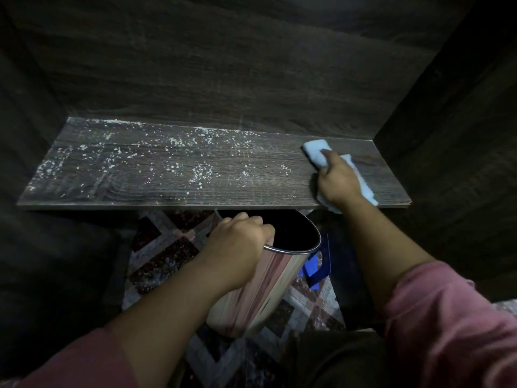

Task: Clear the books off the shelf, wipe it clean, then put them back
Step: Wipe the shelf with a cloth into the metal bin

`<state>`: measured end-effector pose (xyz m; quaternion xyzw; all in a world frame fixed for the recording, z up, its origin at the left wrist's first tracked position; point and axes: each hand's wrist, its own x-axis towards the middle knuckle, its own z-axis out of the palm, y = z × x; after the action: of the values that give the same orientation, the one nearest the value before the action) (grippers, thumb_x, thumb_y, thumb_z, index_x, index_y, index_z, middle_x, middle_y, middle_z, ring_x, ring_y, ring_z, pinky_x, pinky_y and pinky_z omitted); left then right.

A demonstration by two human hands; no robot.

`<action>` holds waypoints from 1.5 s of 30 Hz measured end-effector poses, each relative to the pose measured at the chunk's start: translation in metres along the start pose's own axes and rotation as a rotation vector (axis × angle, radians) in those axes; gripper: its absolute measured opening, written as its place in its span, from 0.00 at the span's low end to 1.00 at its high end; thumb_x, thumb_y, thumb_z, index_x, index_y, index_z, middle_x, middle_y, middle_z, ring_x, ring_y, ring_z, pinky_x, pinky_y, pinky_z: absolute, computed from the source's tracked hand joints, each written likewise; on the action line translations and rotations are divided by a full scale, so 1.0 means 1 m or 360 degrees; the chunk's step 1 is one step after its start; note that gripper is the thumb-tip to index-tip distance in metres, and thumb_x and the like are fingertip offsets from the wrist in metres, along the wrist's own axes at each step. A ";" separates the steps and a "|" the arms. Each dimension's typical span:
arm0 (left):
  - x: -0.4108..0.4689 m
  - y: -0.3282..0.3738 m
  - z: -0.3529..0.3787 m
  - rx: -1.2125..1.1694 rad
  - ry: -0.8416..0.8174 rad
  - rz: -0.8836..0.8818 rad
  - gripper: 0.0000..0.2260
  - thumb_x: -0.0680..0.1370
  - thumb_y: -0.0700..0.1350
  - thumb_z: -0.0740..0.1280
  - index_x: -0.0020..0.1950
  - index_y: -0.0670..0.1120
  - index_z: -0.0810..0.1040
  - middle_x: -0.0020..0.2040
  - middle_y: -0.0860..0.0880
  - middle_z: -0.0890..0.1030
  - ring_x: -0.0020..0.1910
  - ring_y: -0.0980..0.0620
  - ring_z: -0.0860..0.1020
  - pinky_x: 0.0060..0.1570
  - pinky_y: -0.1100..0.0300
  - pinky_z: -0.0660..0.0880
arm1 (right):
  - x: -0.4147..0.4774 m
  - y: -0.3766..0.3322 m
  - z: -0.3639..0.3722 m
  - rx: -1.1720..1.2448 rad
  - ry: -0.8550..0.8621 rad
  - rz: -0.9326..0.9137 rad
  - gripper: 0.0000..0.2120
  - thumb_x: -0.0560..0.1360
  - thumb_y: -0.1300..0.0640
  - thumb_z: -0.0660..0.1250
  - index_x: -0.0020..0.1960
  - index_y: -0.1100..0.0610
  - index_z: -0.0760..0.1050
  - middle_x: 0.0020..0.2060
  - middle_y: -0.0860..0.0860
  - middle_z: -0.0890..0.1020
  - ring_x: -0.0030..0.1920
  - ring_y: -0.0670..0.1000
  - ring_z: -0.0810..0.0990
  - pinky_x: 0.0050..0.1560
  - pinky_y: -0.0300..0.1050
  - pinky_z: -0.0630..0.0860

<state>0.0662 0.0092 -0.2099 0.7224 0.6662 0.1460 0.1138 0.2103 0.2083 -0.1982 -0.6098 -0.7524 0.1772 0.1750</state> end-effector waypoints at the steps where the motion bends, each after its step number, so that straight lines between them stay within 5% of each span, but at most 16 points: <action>1: -0.001 0.001 0.000 -0.0001 -0.0006 0.0005 0.14 0.72 0.37 0.66 0.53 0.53 0.74 0.48 0.55 0.73 0.53 0.52 0.70 0.52 0.59 0.67 | -0.005 -0.008 0.008 -0.0002 -0.0048 -0.0106 0.23 0.79 0.59 0.56 0.74 0.52 0.65 0.70 0.58 0.70 0.68 0.58 0.69 0.67 0.44 0.63; 10: -0.008 -0.006 -0.004 -0.0036 -0.0073 -0.0027 0.12 0.72 0.37 0.66 0.48 0.54 0.73 0.46 0.54 0.72 0.49 0.51 0.69 0.52 0.55 0.70 | -0.032 -0.029 0.028 0.0062 -0.0467 -0.0711 0.23 0.78 0.64 0.57 0.72 0.52 0.69 0.70 0.53 0.72 0.70 0.53 0.68 0.70 0.42 0.61; 17: -0.031 0.004 -0.003 -0.0010 -0.0062 -0.0060 0.12 0.71 0.36 0.64 0.50 0.51 0.75 0.46 0.52 0.72 0.47 0.52 0.67 0.44 0.58 0.64 | -0.071 -0.036 0.014 0.0330 -0.0582 -0.0581 0.19 0.80 0.63 0.55 0.66 0.51 0.75 0.64 0.53 0.77 0.64 0.52 0.73 0.54 0.33 0.64; 21: -0.049 0.016 0.001 -0.0095 0.0023 -0.0135 0.11 0.69 0.34 0.66 0.49 0.46 0.77 0.45 0.48 0.74 0.47 0.48 0.68 0.44 0.55 0.68 | -0.096 -0.034 0.001 0.0702 -0.0690 -0.0381 0.18 0.79 0.63 0.55 0.59 0.46 0.77 0.55 0.49 0.81 0.57 0.51 0.77 0.58 0.44 0.71; 27: -0.066 0.032 0.009 -0.0088 0.0140 -0.0319 0.11 0.69 0.35 0.67 0.46 0.50 0.75 0.44 0.52 0.73 0.48 0.49 0.69 0.45 0.51 0.73 | -0.115 -0.023 -0.015 0.1050 -0.0379 -0.0304 0.19 0.79 0.63 0.54 0.59 0.45 0.76 0.52 0.46 0.81 0.51 0.45 0.76 0.49 0.38 0.70; 34: -0.043 0.022 0.001 -0.0137 -0.0082 -0.0283 0.12 0.70 0.36 0.69 0.48 0.51 0.77 0.47 0.54 0.74 0.49 0.52 0.68 0.47 0.54 0.73 | -0.093 -0.012 -0.022 0.0786 -0.0246 -0.0345 0.20 0.80 0.62 0.54 0.66 0.45 0.72 0.49 0.48 0.78 0.38 0.43 0.73 0.37 0.38 0.68; 39: -0.022 0.012 -0.006 -0.0172 -0.0158 -0.0285 0.12 0.70 0.36 0.71 0.48 0.51 0.78 0.45 0.56 0.72 0.48 0.54 0.68 0.47 0.58 0.70 | -0.067 -0.021 -0.010 0.0584 0.0024 -0.0532 0.24 0.78 0.67 0.55 0.72 0.54 0.68 0.68 0.54 0.71 0.65 0.50 0.69 0.60 0.32 0.60; 42: -0.018 0.009 -0.010 -0.0157 -0.0144 -0.0279 0.11 0.71 0.37 0.70 0.48 0.52 0.78 0.45 0.55 0.73 0.49 0.53 0.69 0.47 0.58 0.71 | -0.051 -0.026 0.010 0.0492 0.0175 -0.0614 0.26 0.75 0.65 0.56 0.72 0.56 0.68 0.68 0.55 0.72 0.68 0.54 0.69 0.69 0.44 0.63; 45: -0.015 0.010 -0.011 -0.0117 -0.0124 -0.0254 0.10 0.72 0.38 0.70 0.49 0.51 0.78 0.48 0.54 0.74 0.50 0.52 0.70 0.48 0.59 0.70 | -0.031 -0.030 0.029 0.0133 0.0028 -0.0589 0.25 0.74 0.60 0.56 0.71 0.53 0.68 0.66 0.55 0.74 0.66 0.59 0.70 0.68 0.61 0.63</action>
<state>0.0700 -0.0070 -0.1970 0.6676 0.7108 0.1326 0.1774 0.1767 0.1702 -0.2110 -0.4547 -0.8421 0.1677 0.2364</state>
